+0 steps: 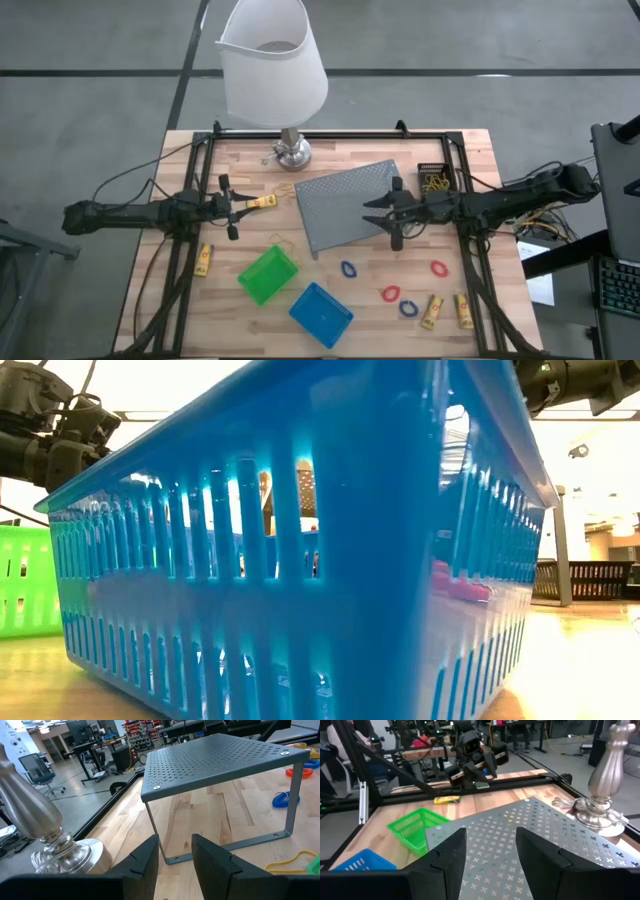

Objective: Pick & Place Office Desk Supplies
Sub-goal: Put the yellow rubber band into the black basket

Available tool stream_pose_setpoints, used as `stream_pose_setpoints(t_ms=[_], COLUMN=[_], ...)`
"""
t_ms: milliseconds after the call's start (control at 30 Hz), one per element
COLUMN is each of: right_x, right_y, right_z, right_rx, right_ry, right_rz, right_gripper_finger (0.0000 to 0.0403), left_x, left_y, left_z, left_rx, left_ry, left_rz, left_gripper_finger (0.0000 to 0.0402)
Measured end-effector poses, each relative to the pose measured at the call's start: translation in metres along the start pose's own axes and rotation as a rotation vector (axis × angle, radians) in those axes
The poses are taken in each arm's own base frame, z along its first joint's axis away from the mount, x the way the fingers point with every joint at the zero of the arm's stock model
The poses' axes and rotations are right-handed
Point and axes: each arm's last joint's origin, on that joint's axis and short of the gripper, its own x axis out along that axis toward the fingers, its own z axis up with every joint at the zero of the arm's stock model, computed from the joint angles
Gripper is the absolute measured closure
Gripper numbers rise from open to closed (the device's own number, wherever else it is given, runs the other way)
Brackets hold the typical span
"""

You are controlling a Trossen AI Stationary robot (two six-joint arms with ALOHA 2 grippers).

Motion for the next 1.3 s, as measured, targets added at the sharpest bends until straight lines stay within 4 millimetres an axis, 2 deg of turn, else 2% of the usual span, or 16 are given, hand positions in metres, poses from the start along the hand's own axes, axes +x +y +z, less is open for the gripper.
stream_pose_setpoints(t_ms=[233,333,433,867,1000,1300], right_x=[-0.001,0.000,0.000,0.000,0.000,-0.015], right_y=[0.000,0.003,0.005,0.005,0.003,0.001], right_z=[0.001,-0.001,-0.002,-0.001,0.000,0.019], right_rx=[0.021,0.106,0.118,0.112,0.068,-0.037], right_ry=[-0.001,0.026,0.046,0.042,0.008,-0.118], right_rz=[0.013,0.101,0.165,0.162,0.090,0.070], right_gripper_finger=[0.0234,0.0234,0.0234,0.0234,0.0237,0.0255], left_x=[0.000,0.000,0.000,0.000,0.000,0.000], left_y=[0.000,0.000,0.000,0.000,0.000,0.000], left_z=[0.000,0.000,0.000,0.000,0.000,0.000], left_rx=[0.000,0.000,0.000,0.000,0.000,0.000], left_ry=[-0.001,0.000,0.000,0.000,0.000,0.000], left_rz=[0.000,0.000,0.000,0.000,0.000,0.000], left_gripper_finger=[0.0284,0.0284,0.0284,0.0284,0.0284,0.0284])
